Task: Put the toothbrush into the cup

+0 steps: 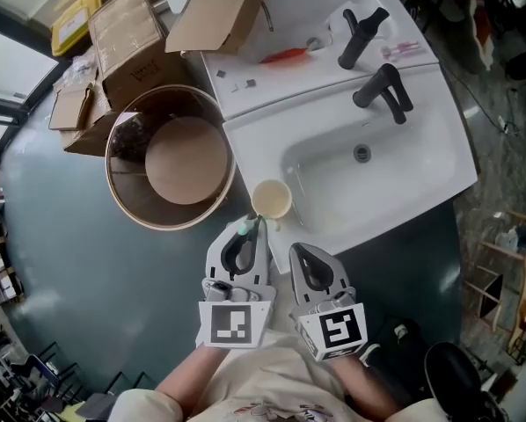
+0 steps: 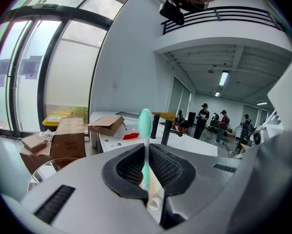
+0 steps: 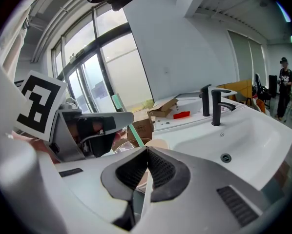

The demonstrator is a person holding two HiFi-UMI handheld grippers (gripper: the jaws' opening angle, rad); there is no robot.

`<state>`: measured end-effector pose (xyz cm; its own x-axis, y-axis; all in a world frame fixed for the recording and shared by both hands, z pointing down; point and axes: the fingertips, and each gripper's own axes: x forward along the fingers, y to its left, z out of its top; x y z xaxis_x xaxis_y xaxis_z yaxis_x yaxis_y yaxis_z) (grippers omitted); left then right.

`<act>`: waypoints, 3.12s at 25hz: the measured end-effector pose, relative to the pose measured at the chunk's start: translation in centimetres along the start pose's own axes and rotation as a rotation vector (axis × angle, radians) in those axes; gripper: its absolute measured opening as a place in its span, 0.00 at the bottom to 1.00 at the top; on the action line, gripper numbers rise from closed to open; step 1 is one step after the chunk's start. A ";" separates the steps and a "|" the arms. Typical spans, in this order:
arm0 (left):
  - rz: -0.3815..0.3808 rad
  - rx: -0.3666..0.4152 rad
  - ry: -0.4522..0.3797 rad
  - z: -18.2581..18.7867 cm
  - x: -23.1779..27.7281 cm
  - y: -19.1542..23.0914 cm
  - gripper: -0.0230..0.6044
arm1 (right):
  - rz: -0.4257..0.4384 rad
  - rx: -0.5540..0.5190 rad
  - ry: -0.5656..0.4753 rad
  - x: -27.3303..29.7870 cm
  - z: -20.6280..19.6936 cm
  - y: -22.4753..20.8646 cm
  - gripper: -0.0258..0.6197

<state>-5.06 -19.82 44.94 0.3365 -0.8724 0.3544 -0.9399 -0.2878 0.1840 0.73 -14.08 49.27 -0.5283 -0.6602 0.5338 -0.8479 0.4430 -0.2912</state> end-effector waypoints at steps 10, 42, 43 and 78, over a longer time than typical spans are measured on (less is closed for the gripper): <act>-0.037 0.051 0.176 -5.0 0.8 0.0 0.10 | -0.003 0.024 0.008 0.7 -0.3 -0.8 0.07; -0.053 0.051 0.252 -6.9 -1.7 -2.0 0.29 | -0.006 0.009 -0.035 -2.0 -0.2 -0.3 0.07; -0.054 0.052 0.249 -6.8 -1.9 -2.1 0.29 | -0.009 0.012 -0.036 -2.2 -0.2 -0.3 0.07; -0.067 0.081 0.072 1.7 -14.1 -7.2 0.06 | -0.035 -0.090 -0.255 -12.2 4.6 5.0 0.07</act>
<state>-3.11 -6.14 37.10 0.3995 -0.8201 0.4096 -0.9157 -0.3781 0.1360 2.75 -6.65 37.68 -0.5021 -0.8027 0.3218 -0.8647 0.4616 -0.1978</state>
